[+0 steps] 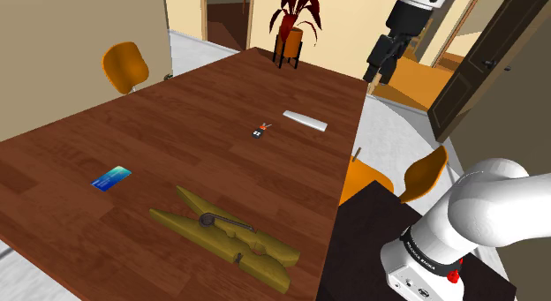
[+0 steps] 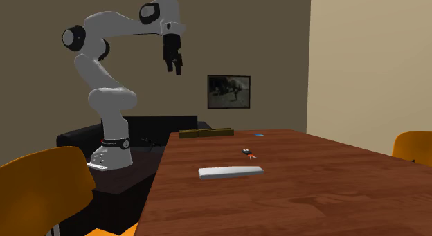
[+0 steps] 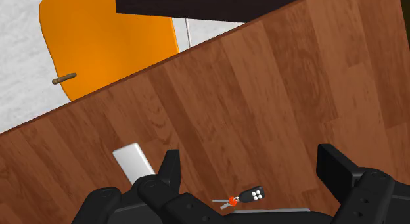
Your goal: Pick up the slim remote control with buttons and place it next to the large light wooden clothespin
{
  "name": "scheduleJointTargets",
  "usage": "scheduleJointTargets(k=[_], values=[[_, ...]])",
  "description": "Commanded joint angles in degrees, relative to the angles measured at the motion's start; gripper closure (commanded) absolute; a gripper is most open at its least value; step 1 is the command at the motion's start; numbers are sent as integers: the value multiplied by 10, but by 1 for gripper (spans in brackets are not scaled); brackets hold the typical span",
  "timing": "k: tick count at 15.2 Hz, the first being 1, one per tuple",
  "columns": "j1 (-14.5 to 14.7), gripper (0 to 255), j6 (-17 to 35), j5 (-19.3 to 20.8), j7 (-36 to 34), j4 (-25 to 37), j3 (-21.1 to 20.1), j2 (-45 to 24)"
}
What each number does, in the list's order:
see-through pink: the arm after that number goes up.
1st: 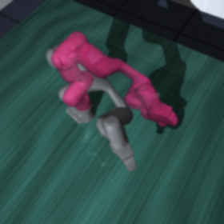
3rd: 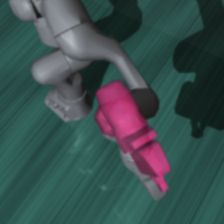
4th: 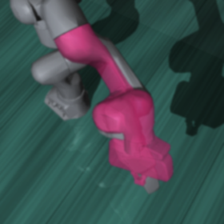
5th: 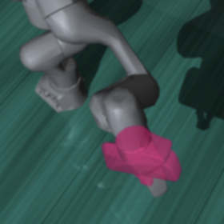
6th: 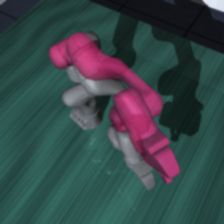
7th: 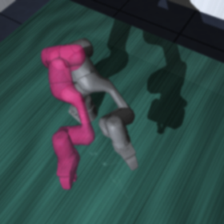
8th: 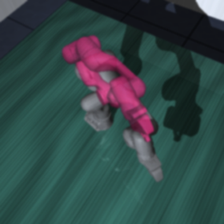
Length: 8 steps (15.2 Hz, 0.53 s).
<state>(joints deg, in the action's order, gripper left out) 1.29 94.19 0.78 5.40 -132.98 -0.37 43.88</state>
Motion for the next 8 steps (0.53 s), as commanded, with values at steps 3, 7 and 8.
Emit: scheduleJointTargets(k=[3,7,8], values=[[-1,0,32,8,23,-9,15,-25],[-3,0,94,21,68,-18,43,-84],[-3,0,110,24,79,-18,50,-101]])
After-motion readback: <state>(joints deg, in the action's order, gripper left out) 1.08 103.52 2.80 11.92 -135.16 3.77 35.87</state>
